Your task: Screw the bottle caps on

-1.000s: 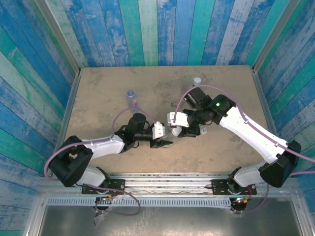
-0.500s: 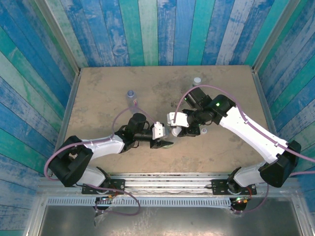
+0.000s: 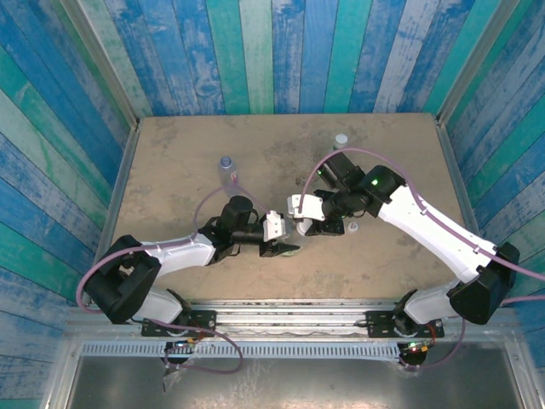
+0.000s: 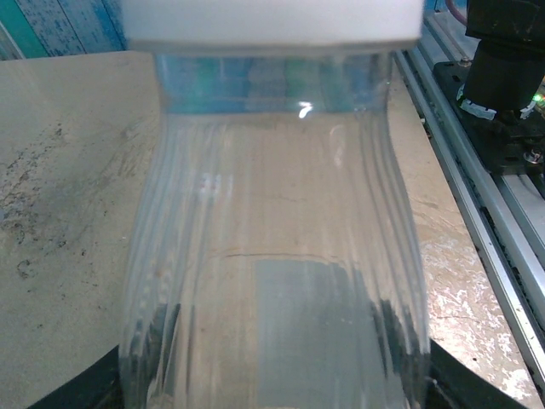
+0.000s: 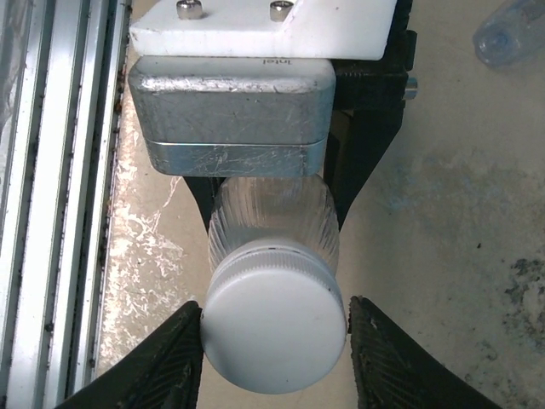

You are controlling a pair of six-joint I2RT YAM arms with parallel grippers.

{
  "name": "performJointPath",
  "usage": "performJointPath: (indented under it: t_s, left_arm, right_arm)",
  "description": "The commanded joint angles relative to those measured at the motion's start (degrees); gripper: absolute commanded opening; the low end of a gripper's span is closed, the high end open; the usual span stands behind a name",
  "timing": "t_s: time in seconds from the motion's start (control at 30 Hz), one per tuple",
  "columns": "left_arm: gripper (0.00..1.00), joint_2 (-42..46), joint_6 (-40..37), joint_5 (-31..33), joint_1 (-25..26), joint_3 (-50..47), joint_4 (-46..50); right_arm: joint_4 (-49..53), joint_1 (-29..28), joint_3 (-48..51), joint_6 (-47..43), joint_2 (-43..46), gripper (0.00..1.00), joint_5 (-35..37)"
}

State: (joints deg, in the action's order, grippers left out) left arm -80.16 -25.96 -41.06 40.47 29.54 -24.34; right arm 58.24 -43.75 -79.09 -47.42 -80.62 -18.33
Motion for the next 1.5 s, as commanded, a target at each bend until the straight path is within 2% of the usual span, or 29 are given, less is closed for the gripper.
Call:
performJointPath:
  t_s: [0.0, 0.07, 0.13, 0.3, 0.4, 0.53, 0.6, 0.63, 0.77, 0.83, 0.97, 1.07, 1.17, 1.47]
  left_arm:
    - [0.56, 1.5, -0.5, -1.8, 0.3, 1.0, 0.2]
    - [0.55, 1.5, 0.1, -1.3, 0.3, 1.0, -0.5]
    - [0.55, 1.4, 1.9, 1.2, 0.3, 0.5, -3.1]
    - [0.55, -1.0, 6.6, 9.6, 0.3, 0.5, -13.0]
    - [0.54, -3.8, 8.4, 12.8, 0.3, 2.3, -14.9]
    - [0.54, -5.8, 9.0, 15.5, 0.4, 3.4, -15.9]
    - [0.54, -6.1, 9.0, 15.5, 0.3, 3.6, -15.3]
    - [0.54, -6.3, 8.8, 15.1, 0.5, 3.8, -14.7]
    - [0.55, -6.8, 7.5, 10.5, 0.5, 4.1, -12.9]
    - [0.55, -7.0, 6.7, 8.0, 0.5, 4.1, -11.8]
    - [0.55, -4.8, 1.3, -0.2, 0.5, 3.7, -6.0]
    - [0.55, -3.0, -1.0, -4.4, 0.5, 4.0, -1.2]
    - [0.55, -2.0, -1.6, -6.8, 0.5, 4.2, 1.3]
    - [0.55, -0.3, -2.4, -10.0, 0.5, 4.2, 2.9]
  right_arm:
    - [-0.6, -0.2, 1.2, 0.5, 0.7, 0.44, -0.2]
    - [-0.7, -0.2, 1.1, 1.6, 0.6, 0.42, -0.5]
    - [-1.8, -0.2, 0.9, 7.0, 0.5, 0.37, 0.3]
    - [-5.2, -0.1, 1.1, 26.0, 1.6, 0.29, 5.6]
    - [-7.6, -0.3, 2.5, 42.1, 3.3, 0.16, 8.1]
    - [-6.5, -0.4, 3.2, 63.8, 4.1, 0.14, 8.0]
    - [-6.9, -1.1, 4.9, 68.6, 5.4, 0.14, 10.0]
    - [-7.0, -1.1, 5.8, 69.1, 6.1, 0.19, 10.3]
    - [-8.1, -1.1, 7.8, 62.0, 9.1, 0.52, 9.9]
    - [-8.2, -0.9, 8.2, 53.9, 11.3, 0.67, 9.7]
    - [-8.8, -0.8, 10.6, 38.1, 15.1, 0.67, 11.6]
    - [-7.9, -0.8, 11.5, 25.4, 16.7, 0.68, 7.5]
    - [-5.3, -1.0, 10.8, 15.0, 16.7, 0.68, 0.0]
    - [-1.2, -1.3, 5.1, 10.0, 10.3, 0.63, -0.6]
